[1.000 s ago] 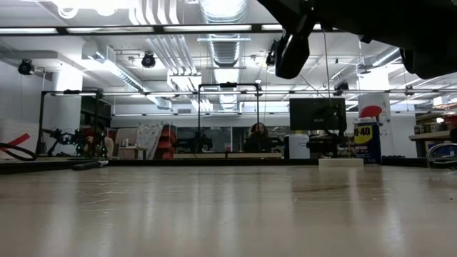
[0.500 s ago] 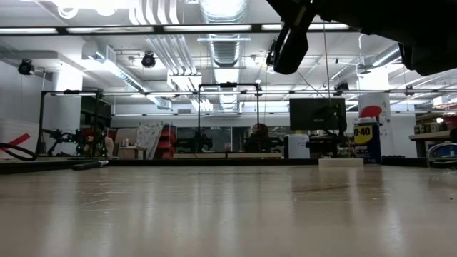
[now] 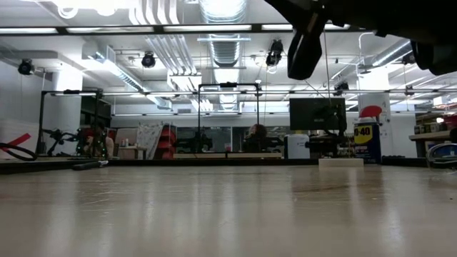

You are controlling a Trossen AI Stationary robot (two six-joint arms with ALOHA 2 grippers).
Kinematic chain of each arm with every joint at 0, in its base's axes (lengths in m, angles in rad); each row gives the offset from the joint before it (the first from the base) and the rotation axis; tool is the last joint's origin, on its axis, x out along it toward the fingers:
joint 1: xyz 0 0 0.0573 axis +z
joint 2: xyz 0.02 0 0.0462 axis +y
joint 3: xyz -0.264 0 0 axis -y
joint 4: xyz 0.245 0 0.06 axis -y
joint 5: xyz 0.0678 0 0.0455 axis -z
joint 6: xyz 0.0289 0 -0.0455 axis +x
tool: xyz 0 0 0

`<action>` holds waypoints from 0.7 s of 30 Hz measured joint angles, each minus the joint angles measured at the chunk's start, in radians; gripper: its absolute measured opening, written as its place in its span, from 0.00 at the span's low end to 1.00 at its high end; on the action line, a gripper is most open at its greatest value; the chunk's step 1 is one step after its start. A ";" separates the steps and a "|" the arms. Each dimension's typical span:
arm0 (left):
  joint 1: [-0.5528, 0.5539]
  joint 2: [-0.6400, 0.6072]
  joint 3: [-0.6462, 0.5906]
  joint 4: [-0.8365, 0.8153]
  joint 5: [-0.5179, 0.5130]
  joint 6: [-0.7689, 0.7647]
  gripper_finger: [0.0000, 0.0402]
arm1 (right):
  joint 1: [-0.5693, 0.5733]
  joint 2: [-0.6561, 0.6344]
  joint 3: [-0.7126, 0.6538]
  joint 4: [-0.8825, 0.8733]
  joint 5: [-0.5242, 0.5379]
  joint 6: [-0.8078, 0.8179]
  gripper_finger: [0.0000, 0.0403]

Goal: Coil cords
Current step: Coil the black wire into the spool

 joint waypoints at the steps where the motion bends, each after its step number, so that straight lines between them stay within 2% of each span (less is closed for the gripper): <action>1: 0.000 0.000 0.000 0.000 0.000 0.000 0.00 | -0.001 -0.002 -0.001 0.002 -0.001 -0.017 0.25; 11: -0.010 0.000 0.000 0.011 0.001 -0.007 0.00 | -0.009 -0.067 -0.058 0.001 -0.003 -0.168 0.22; 21: -0.016 0.000 0.000 0.050 0.008 -0.008 0.00 | -0.040 -0.075 -0.047 -0.001 -0.030 -0.218 0.28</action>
